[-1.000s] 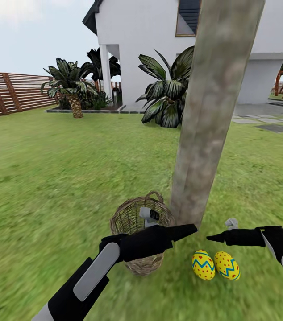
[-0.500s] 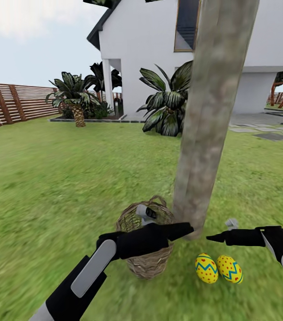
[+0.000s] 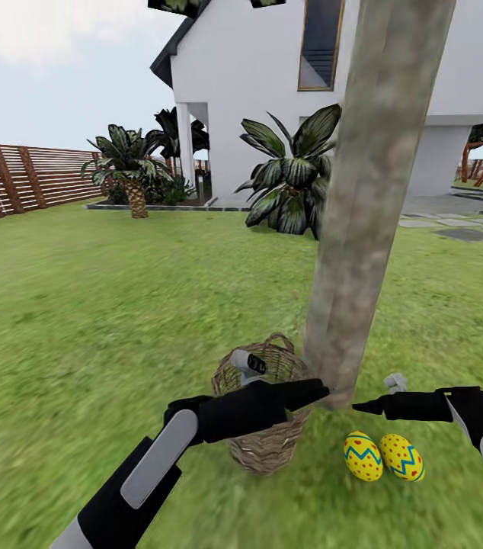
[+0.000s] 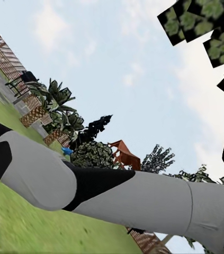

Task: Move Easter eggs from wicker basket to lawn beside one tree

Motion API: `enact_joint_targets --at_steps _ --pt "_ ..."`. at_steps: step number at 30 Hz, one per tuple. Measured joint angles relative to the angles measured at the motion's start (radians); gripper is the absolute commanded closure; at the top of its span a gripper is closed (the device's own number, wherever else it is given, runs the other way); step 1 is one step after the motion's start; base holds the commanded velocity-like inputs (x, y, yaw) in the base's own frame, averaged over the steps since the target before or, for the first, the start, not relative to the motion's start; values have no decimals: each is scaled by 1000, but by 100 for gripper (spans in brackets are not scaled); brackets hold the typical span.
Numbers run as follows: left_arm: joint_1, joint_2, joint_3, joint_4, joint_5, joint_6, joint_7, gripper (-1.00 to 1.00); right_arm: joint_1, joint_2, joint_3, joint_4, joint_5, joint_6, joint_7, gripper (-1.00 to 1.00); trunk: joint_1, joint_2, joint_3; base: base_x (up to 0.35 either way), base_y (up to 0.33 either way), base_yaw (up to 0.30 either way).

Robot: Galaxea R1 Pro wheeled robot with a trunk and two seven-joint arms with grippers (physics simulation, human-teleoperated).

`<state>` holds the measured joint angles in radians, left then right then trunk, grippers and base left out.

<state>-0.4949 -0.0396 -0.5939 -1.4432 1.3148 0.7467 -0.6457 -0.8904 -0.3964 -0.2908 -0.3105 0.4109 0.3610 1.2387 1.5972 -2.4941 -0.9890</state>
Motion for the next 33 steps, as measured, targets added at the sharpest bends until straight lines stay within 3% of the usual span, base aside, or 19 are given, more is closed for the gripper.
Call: enact_joint_targets --at_steps 14,22,24,26,29,33 --pt "0 0 -1 2 0 -2 0 -100 0 -2 -1 0 -1 1 4 -100 0 0 1 0 240 -18" --pt "-1 -1 4 3 -1 3 4 -100 0 -4 -2 -2 -6 1 7 -100 -31 56 27 0 5 -1" --pt "-1 7 40 4 0 5 4 -100 0 -4 -2 -2 -13 2 7 -100 -38 70 33 0 0 0" --pt "-1 34 92 5 0 9 3 -100 0 -3 -2 -2 -17 2 6 -100 -46 84 39 0 0 0" --pt "-2 59 136 6 -2 18 3 -100 0 -2 -2 -3 -18 1 3 -100 -57 105 48 0 0 0" --pt "-4 131 275 4 1 144 6 -100 0 -1 -2 -9 -18 3 0 -100 -73 133 61 0 0 0"
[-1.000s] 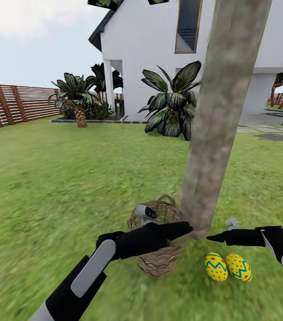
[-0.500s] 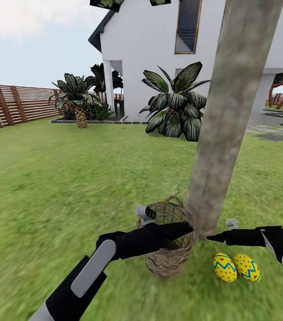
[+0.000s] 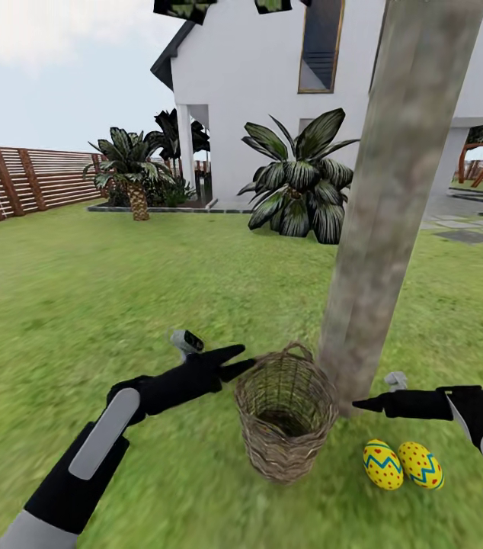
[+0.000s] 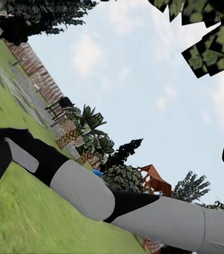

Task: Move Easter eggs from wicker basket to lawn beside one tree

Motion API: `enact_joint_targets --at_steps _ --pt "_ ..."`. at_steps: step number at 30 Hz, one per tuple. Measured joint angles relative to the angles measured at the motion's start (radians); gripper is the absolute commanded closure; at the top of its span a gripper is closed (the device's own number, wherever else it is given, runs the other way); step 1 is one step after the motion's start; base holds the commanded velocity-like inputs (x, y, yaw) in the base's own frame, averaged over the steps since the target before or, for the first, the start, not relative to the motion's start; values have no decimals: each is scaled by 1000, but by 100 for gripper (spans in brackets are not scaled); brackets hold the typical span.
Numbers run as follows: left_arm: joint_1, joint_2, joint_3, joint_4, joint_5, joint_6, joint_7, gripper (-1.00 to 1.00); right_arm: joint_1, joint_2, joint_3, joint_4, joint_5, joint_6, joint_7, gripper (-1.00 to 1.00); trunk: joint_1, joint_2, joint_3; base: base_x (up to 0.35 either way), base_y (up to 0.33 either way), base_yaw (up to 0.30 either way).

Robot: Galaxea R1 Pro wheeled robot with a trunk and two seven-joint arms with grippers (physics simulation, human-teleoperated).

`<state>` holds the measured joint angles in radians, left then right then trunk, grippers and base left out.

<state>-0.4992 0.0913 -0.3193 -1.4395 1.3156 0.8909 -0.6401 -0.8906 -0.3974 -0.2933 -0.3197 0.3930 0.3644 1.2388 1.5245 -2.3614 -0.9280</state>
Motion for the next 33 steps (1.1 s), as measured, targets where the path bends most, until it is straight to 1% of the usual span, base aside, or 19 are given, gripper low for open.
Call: enact_joint_targets --at_steps 2,3,5,6,8,9,10,11,14,15,17,20,22,23,26,27,28,29,33 --pt "0 15 60 0 -4 29 2 -100 0 0 -2 -3 0 11 -1 -100 -8 14 6 0 0 0" --pt "0 23 90 1 -6 39 3 -100 0 1 -2 -5 1 43 -1 -100 -12 21 9 0 0 0" --pt "0 39 119 1 -8 45 3 -100 -1 3 -1 -15 1 102 -3 -100 -19 35 16 0 0 0" --pt "-1 57 137 1 -8 49 3 -100 -2 19 0 -51 1 149 -4 -100 -23 42 19 0 0 0" --pt "-1 81 157 1 -5 51 3 -100 -2 49 1 -105 1 187 -9 -100 -31 56 25 0 0 0" --pt "-2 103 175 1 0 53 2 -100 -2 91 0 -157 3 222 -28 -100 -35 63 28 0 0 0" --pt "-2 114 183 1 1 53 2 -100 -2 126 0 -193 6 246 -65 -100 -38 70 31 0 0 0" --pt "-2 117 185 0 1 53 2 -100 -2 138 1 -205 7 253 -83 -100 -42 77 34 0 0 0" --pt "-2 127 203 1 1 54 2 -100 -2 264 5 -287 12 289 -355 -100 -54 98 44 0 0 0" --pt "-2 127 208 0 1 54 2 -100 -2 291 6 -302 13 297 -411 -100 -58 105 47 0 0 0" --pt "-2 128 215 0 2 55 2 -100 -2 335 7 -328 16 314 -507 -100 -65 119 53 0 0 0" --pt "-2 128 219 0 2 54 1 -100 -2 382 8 -344 18 326 -652 -100 -77 140 63 0 0 0" --pt "-2 128 220 0 2 53 1 -100 -1 411 11 -346 19 330 -761 -100 -84 154 69 0 0 0" --pt "-1 128 220 0 2 52 -1 -100 -1 430 11 -346 20 332 -839 -100 -88 161 72 0 0 0" --pt "3 127 221 0 2 47 -6 -100 -1 448 11 -340 22 347 -938 -100 -100 182 81 0 0 0" --pt "5 127 225 1 2 45 -12 -100 -1 451 11 -334 23 384 -957 -100 -100 182 82 0 0 0" --pt "6 127 227 1 2 45 -18 -100 -1 452 11 -329 23 422 -964 -100 -100 182 82 0 0 0" --pt "7 126 228 2 2 44 -24 -100 -1 453 11 -326 22 489 -970 -100 -100 182 82 0 0 0" --pt "8 126 229 3 1 43 -29 -100 -1 454 13 -322 21 569 -977 -100 -100 182 82 1 0 0"
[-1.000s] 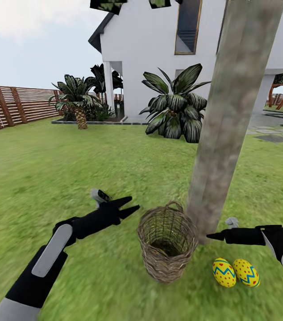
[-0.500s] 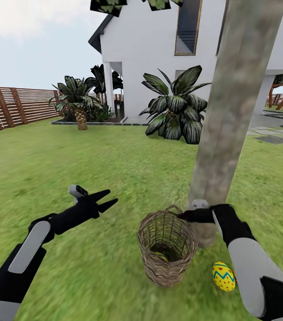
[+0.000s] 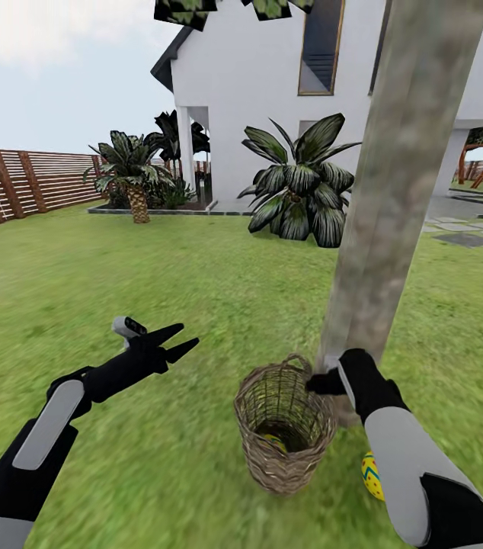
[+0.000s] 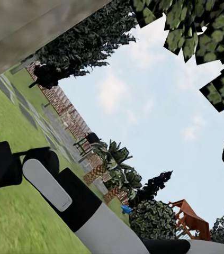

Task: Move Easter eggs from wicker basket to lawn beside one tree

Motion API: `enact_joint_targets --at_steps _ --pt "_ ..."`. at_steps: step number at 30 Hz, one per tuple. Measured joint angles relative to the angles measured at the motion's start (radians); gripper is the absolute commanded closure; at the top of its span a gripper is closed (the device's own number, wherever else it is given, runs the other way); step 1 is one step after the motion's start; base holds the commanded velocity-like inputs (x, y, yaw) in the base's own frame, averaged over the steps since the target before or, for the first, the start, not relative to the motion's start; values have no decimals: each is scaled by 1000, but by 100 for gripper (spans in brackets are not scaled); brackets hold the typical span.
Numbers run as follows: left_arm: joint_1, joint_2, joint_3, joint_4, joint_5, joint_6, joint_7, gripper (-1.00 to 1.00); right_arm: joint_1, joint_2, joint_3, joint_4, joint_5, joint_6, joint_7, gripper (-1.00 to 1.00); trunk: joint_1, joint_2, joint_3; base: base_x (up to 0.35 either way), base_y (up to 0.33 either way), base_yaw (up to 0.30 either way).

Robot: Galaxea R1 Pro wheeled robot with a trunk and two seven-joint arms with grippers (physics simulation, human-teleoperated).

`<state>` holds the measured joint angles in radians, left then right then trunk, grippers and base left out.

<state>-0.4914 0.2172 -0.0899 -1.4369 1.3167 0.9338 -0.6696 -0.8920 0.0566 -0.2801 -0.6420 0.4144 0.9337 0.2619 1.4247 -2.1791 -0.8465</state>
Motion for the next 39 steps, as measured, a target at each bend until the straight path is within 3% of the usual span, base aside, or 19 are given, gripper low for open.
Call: enact_joint_targets --at_steps 2,5,10,24,28,39 --pt "1 0 0 0 -1 -1 -1 -100 0 1 16 2 -1 11 -1 -100 0 0 0 78 0 0" --pt "1 -1 0 1 -1 -1 -1 -100 0 8 70 11 -5 26 0 -100 0 0 0 230 0 0" --pt "2 -2 0 1 1 -1 -2 -100 0 28 108 24 -7 46 4 -100 -1 0 0 298 0 0" --pt "13 -13 0 28 5 -4 -12 -100 1 34 110 27 -9 46 9 -100 0 0 1 20 3 -12" --pt "13 -14 0 35 14 -4 -12 -100 2 50 111 40 -10 45 9 -100 0 0 4 13 236 -184" --pt "13 -15 0 44 17 -4 -11 -100 2 53 111 51 -9 47 9 -100 0 0 17 110 327 -211"
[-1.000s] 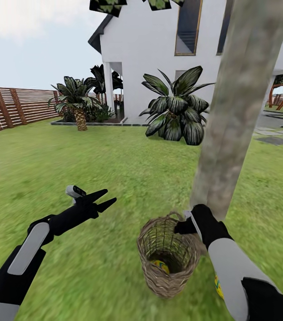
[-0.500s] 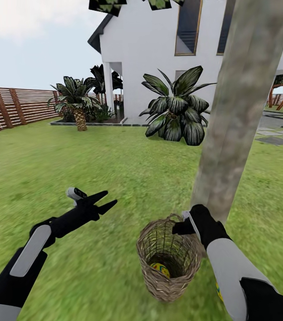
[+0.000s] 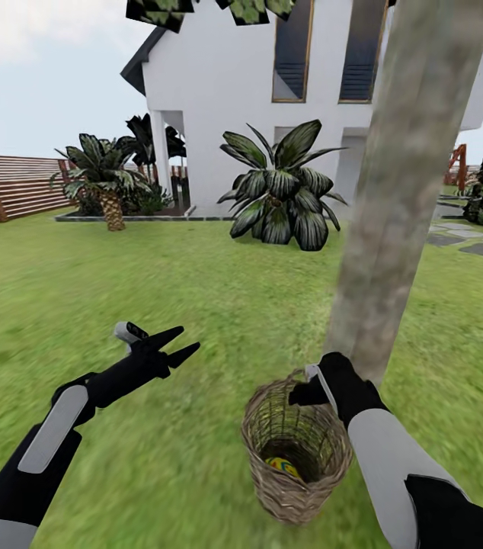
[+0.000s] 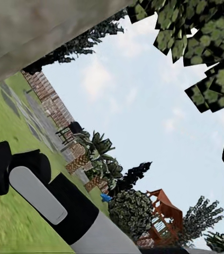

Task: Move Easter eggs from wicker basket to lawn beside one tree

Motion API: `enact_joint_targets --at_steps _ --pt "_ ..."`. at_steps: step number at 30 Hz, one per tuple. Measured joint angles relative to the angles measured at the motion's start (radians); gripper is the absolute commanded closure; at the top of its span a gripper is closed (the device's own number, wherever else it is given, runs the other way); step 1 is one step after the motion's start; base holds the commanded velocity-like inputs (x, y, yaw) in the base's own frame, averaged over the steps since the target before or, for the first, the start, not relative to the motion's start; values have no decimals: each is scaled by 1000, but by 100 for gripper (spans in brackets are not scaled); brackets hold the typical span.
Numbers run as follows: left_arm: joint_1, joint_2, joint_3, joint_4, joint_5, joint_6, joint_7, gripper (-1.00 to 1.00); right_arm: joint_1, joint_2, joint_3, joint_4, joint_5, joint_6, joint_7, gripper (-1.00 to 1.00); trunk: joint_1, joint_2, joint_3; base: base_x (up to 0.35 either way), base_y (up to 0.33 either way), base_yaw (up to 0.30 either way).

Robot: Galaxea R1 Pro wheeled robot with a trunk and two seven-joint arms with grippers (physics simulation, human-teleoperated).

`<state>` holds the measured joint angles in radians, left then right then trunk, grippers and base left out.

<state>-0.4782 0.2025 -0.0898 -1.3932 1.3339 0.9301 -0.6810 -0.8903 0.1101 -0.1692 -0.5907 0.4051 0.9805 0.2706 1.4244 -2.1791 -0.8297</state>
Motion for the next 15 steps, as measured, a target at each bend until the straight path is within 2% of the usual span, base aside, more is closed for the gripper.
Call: enact_joint_targets --at_steps 6,11,15 --pt "0 0 0 4 0 -1 -1 -100 0 -1 -2 3 -3 0 -2 -100 0 0 7 158 295 -186" --pt "0 1 0 8 -2 -3 -28 -100 0 -3 -2 52 2 -7 -12 -100 0 0 8 62 54 -26" --pt "0 0 0 57 -2 -5 -38 -100 0 -4 -3 109 3 -12 -37 -100 0 0 8 263 4 -2"
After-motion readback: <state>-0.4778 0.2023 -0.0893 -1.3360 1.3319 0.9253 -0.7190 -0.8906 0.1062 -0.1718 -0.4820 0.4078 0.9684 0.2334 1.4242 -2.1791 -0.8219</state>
